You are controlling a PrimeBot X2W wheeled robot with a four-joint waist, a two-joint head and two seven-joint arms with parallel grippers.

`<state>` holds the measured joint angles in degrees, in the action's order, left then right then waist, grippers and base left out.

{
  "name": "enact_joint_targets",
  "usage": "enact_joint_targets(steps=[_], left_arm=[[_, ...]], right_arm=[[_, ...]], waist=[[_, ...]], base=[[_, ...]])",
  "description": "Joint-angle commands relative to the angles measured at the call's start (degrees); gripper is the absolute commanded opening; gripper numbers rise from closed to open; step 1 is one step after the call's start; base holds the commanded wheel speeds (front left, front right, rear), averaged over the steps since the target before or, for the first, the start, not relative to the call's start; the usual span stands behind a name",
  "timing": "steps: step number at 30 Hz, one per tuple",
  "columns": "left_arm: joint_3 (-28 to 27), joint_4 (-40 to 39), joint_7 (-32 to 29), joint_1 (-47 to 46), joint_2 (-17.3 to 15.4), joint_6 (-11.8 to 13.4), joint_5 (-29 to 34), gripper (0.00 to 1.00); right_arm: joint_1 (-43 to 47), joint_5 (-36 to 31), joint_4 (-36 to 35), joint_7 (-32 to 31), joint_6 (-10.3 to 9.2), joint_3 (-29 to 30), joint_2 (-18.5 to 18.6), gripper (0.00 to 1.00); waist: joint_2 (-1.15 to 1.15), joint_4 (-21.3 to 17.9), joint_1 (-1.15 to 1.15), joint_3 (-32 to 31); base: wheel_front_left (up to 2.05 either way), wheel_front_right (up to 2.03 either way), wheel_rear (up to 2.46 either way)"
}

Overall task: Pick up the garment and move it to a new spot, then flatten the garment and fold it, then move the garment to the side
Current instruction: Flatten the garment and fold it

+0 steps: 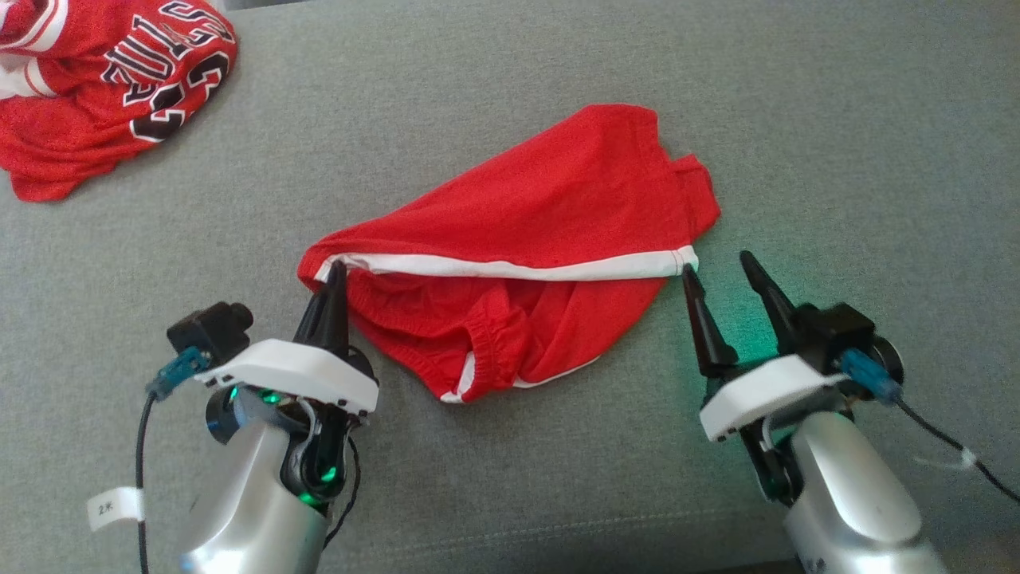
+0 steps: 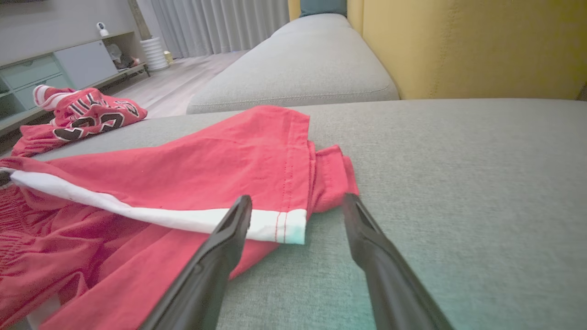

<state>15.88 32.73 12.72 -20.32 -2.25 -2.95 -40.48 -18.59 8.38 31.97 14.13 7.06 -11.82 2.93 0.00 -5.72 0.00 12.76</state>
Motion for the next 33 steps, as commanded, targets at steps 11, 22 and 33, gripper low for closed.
enact_joint_targets(steps=[11,22,33], left_arm=[[-0.7,-1.9,0.6,-1.3,-0.7,0.4,-0.3,0.0],[-0.5,-1.9,0.8,-1.1,-0.9,0.6,-0.4,0.0],[0.0,-1.9,0.9,-0.5,-1.1,0.8,-0.6,0.0]], right_arm=[[-7.2,0.6,9.5,0.1,0.43,-5.2,-0.1,1.0],[-10.8,3.5,13.6,0.8,0.43,-9.4,-0.1,1.0],[-11.6,5.0,15.5,0.9,0.43,-11.2,-0.1,0.62]], waist=[[0.0,1.3,0.0,0.6],[0.0,1.4,0.0,0.7],[0.0,1.6,0.0,0.3]], base=[[0.0,0.0,0.0],[0.0,0.0,0.0],[0.0,0.0,0.0]])
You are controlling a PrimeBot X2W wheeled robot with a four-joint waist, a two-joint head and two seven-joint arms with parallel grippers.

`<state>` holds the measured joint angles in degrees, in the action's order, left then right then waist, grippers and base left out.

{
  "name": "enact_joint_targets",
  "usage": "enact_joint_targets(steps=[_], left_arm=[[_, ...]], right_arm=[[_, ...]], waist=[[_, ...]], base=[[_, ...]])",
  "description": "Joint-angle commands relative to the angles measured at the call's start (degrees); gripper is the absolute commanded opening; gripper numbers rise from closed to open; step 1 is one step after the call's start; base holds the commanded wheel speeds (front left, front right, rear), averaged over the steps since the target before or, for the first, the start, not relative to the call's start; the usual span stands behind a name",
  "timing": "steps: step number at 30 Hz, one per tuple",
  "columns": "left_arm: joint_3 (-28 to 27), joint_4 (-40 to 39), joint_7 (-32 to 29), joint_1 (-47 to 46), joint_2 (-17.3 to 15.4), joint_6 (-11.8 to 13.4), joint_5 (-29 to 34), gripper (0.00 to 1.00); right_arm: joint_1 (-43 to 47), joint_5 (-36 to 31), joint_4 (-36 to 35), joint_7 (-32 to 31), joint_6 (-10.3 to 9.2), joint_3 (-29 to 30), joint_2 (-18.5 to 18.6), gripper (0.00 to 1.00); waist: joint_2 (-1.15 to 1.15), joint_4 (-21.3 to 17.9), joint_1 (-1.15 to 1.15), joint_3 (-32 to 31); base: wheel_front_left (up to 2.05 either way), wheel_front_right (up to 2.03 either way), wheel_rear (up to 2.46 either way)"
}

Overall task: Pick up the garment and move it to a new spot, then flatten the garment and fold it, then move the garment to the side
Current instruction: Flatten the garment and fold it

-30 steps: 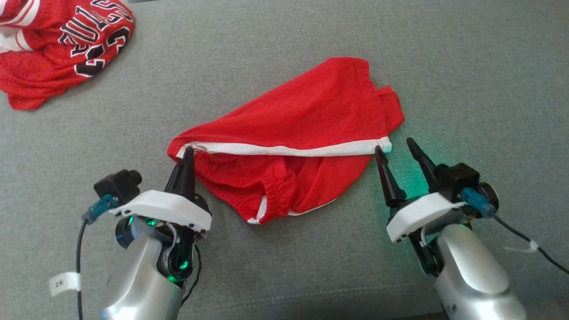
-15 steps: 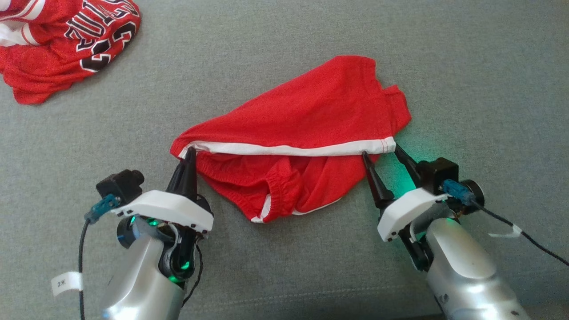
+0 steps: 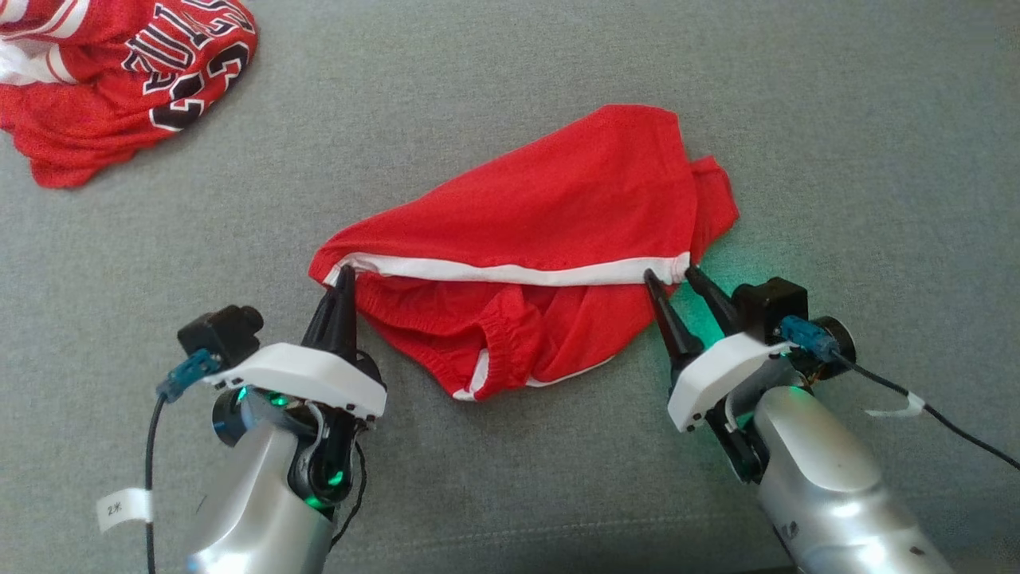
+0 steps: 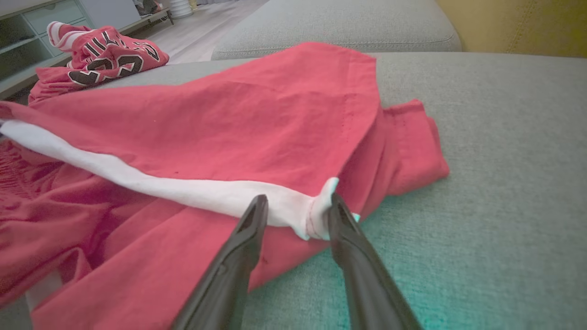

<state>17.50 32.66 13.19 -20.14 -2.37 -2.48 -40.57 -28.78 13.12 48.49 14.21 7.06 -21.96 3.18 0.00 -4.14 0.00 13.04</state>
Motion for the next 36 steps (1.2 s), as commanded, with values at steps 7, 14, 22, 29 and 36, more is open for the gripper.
enact_joint_targets(steps=[7,14,22,29,36], left_arm=[[-1.4,-1.9,0.5,-0.4,-1.1,0.3,-0.6,0.0],[-1.5,-2.8,0.8,0.0,-1.7,0.1,-0.5,0.0],[-2.7,-8.5,1.6,0.9,-3.3,-0.9,1.4,0.0],[-3.5,-16.9,1.7,2.3,-5.5,-1.5,2.7,0.0],[-4.0,-31.2,-2.9,4.3,-10.5,-1.0,3.1,0.0]], right_arm=[[-2.7,0.5,2.3,0.8,0.43,-1.1,-0.3,0.32],[-4.6,1.3,3.0,0.8,0.43,-1.5,-0.3,0.0],[-4.6,3.9,-5.3,0.8,0.43,-0.9,-0.3,0.0],[-4.3,4.3,-15.3,0.8,0.43,1.7,0.8,0.0],[-3.5,3.9,-27.7,0.8,0.43,3.7,3.5,0.0]], waist=[[0.0,0.4,0.0,-0.3],[0.0,0.2,0.0,-0.6],[0.0,-1.0,0.0,-2.5],[0.0,-2.2,0.0,-5.7],[0.0,-3.3,0.0,-11.0]], base=[[0.0,0.0,0.0],[0.0,0.0,0.0],[0.0,0.0,0.0],[0.0,0.0,0.0],[0.0,0.0,0.0]])
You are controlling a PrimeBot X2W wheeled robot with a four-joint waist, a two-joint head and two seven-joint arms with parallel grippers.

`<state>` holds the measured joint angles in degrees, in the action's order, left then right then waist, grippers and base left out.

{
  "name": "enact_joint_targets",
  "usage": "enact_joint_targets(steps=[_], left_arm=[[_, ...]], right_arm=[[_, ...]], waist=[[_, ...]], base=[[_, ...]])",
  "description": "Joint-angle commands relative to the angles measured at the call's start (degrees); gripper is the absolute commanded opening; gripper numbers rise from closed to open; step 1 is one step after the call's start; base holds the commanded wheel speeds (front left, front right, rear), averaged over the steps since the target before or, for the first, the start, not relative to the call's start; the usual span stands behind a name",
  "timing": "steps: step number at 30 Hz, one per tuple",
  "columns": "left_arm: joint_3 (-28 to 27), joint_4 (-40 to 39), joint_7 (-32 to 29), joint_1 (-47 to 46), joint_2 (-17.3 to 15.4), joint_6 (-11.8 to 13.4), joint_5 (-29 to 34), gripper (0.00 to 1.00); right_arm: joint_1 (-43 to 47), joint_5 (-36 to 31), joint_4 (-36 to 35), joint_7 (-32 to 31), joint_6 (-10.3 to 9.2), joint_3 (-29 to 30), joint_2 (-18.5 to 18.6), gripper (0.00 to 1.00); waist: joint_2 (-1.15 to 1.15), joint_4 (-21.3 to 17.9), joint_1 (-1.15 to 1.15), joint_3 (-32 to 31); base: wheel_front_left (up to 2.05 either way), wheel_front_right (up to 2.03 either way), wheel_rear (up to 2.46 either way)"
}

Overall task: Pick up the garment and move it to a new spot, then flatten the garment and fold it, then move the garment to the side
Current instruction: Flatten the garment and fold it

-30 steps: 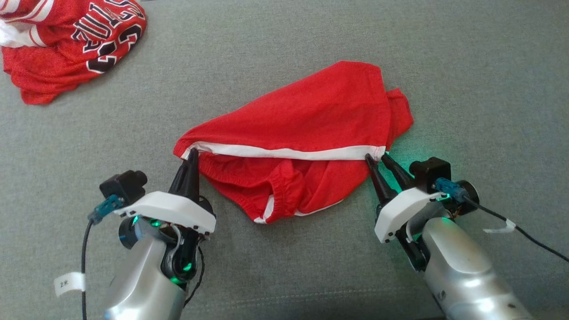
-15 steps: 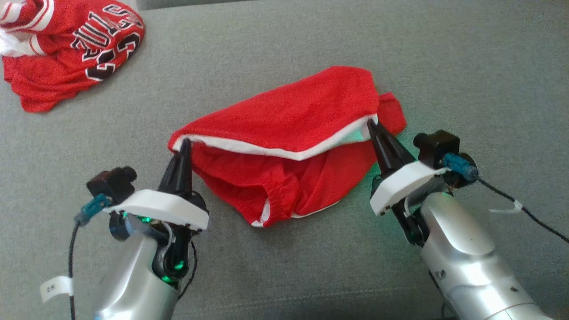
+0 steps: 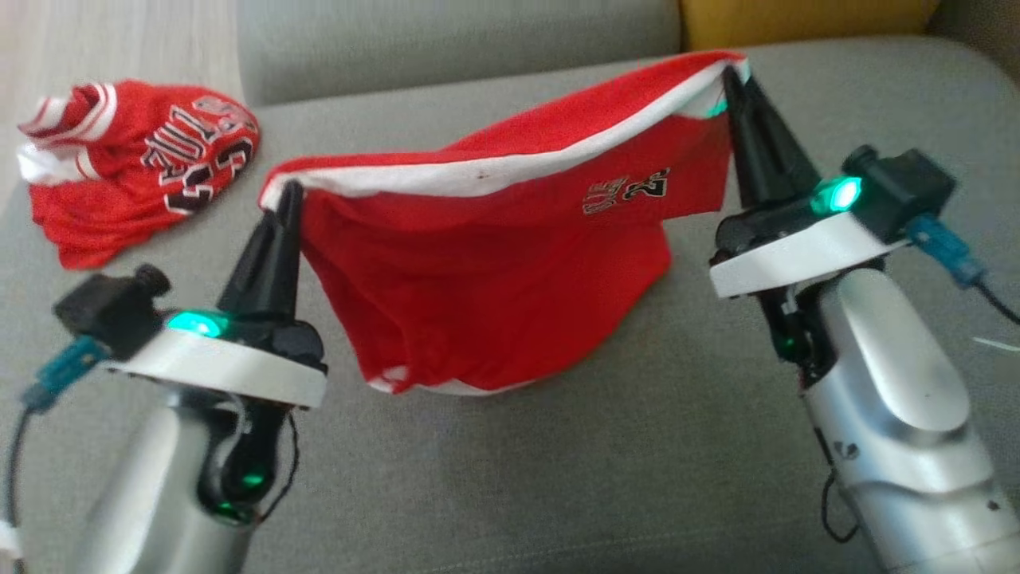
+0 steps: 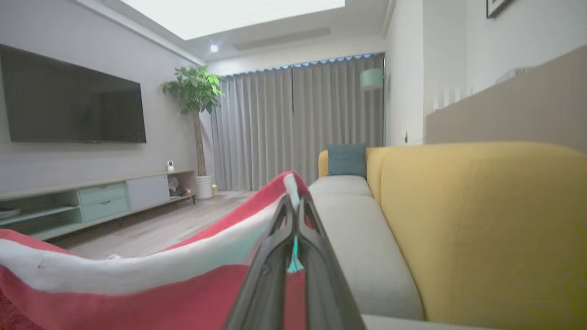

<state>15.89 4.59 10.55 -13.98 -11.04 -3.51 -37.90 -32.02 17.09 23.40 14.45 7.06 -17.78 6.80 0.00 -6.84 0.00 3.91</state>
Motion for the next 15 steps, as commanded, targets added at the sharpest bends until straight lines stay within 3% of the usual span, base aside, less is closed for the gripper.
enact_joint_targets(steps=[1,10,15], left_arm=[[-2.6,-5.5,-1.3,-1.6,-2.7,0.3,0.4,0.0],[-4.7,-28.7,-12.7,-4.6,-10.5,2.9,1.4,0.0],[-4.7,-35.3,-18.7,-8.1,-13.3,3.7,1.6,0.0]], right_arm=[[-0.2,-0.1,-4.3,0.5,0.43,-0.2,0.2,0.0],[1.0,-1.5,-23.9,-4.7,0.43,4.3,3.4,0.0],[3.2,-2.5,-33.6,-10.3,0.43,6.6,4.3,0.0]], waist=[[0.0,-0.7,0.0,-2.8],[0.0,-1.5,0.0,-6.6],[0.0,-1.6,0.0,-6.7]], base=[[0.0,0.0,0.0],[0.0,0.0,0.0],[0.0,0.0,0.0]])
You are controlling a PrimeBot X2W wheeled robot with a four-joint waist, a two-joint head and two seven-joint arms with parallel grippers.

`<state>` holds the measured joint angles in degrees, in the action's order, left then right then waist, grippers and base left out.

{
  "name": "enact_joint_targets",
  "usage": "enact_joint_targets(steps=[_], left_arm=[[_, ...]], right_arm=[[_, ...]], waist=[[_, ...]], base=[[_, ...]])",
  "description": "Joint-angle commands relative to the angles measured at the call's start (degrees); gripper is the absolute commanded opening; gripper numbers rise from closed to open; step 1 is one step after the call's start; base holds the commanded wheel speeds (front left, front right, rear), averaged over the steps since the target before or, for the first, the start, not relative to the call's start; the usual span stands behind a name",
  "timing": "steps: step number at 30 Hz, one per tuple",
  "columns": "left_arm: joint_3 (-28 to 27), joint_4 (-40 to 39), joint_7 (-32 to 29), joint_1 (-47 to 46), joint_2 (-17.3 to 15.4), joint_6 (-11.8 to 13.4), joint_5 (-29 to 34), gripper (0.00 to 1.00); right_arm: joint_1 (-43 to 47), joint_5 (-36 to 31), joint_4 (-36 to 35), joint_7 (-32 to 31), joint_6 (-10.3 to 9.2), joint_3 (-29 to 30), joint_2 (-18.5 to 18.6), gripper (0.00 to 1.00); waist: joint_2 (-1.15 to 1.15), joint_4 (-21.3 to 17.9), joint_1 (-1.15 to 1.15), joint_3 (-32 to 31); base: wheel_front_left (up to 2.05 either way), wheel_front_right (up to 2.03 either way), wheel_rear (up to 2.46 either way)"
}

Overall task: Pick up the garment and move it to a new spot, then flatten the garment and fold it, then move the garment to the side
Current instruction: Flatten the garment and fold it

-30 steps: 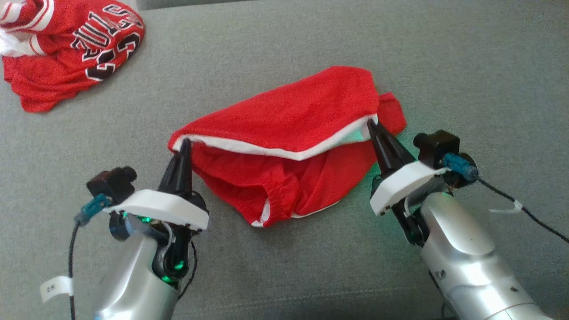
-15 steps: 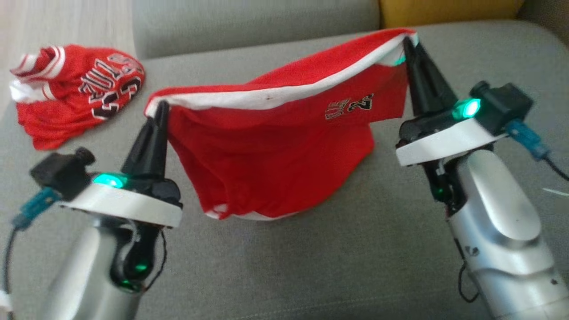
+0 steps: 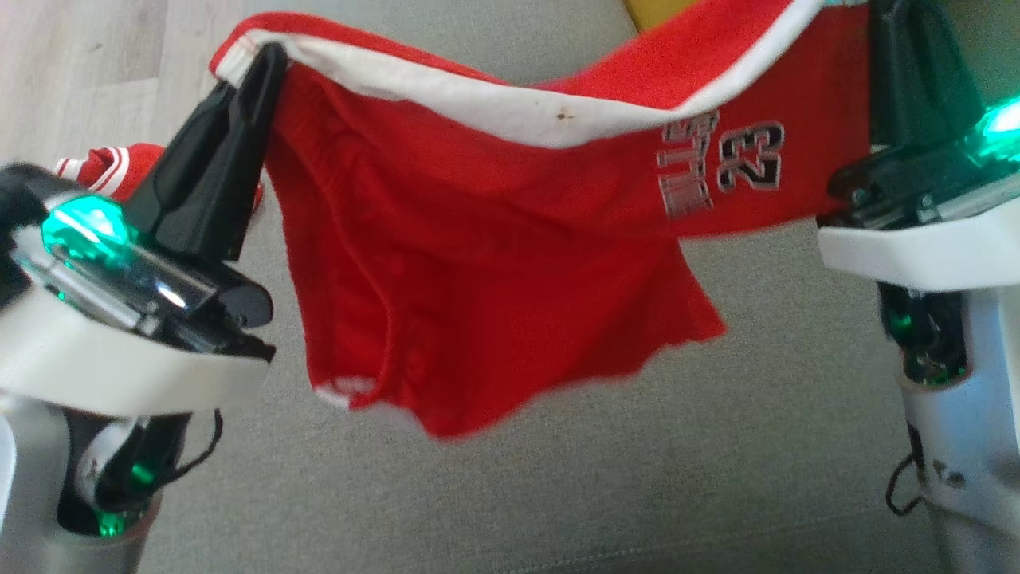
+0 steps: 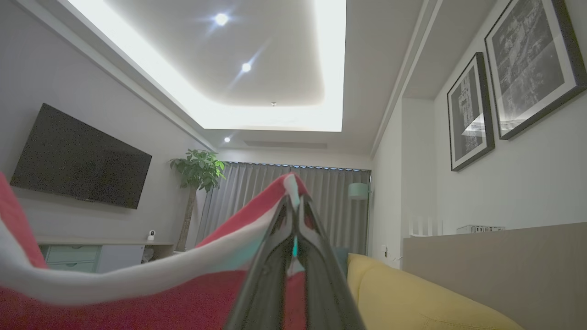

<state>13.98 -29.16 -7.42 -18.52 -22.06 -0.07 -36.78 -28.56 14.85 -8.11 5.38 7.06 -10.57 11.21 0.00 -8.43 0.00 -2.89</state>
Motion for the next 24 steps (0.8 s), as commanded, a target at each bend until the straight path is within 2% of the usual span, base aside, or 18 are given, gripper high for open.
enact_joint_targets(steps=[1,5,9,14,15,19,22,24], left_arm=[[-2.8,-1.8,-1.5,-4.2,-2.5,0.4,0.4,0.0],[-1.5,1.0,-4.5,-5.3,-2.8,0.3,-1.0,0.0],[-0.4,9.3,-7.6,-8.5,-2.8,-0.9,-3.5,0.0],[-1.0,24.1,-8.1,-21.2,-1.5,-1.7,-3.8,0.0],[-1.0,24.1,-8.1,-21.2,-1.5,-1.7,-3.8,0.0],[-1.5,36.8,-3.2,-34.3,-0.7,-2.8,-0.2,0.0],[-0.9,45.0,4.3,-42.4,-1.0,-4.3,4.2,0.0],[-1.6,49.5,10.2,-46.4,0.0,-4.3,5.5,0.0]], right_arm=[[0.2,-0.4,-3.2,-2.5,0.43,-0.5,0.1,0.0],[1.2,-0.2,-4.4,-6.6,0.43,-1.2,0.0,0.0],[-3.5,0.4,2.9,-9.2,0.43,-4.0,0.2,0.0],[-17.7,0.2,17.0,-6.5,0.43,-6.1,-2.0,0.0],[-17.7,0.2,17.0,-6.5,0.43,-6.1,-2.0,0.0],[-31.3,-3.0,29.8,-0.1,0.43,-5.1,-5.9,0.0],[-39.0,-5.4,39.1,6.2,0.43,-1.6,-7.9,0.0],[-42.2,-5.7,43.0,8.4,0.43,-0.2,-8.2,0.0]], waist=[[0.0,0.0,0.0,0.3],[0.0,-0.2,0.0,2.0],[0.0,-0.4,0.0,6.3],[0.0,-0.1,0.0,13.3],[0.0,-0.1,0.0,13.3],[0.0,-1.3,0.0,17.9],[0.0,-2.4,0.0,21.0],[0.0,-2.7,0.0,23.3]], base=[[0.0,0.0,0.0],[0.0,0.0,0.0],[0.0,0.0,0.0],[0.0,0.0,0.0],[0.0,0.0,0.0],[0.0,0.0,0.0],[0.0,0.0,0.0],[0.0,0.0,0.0]])
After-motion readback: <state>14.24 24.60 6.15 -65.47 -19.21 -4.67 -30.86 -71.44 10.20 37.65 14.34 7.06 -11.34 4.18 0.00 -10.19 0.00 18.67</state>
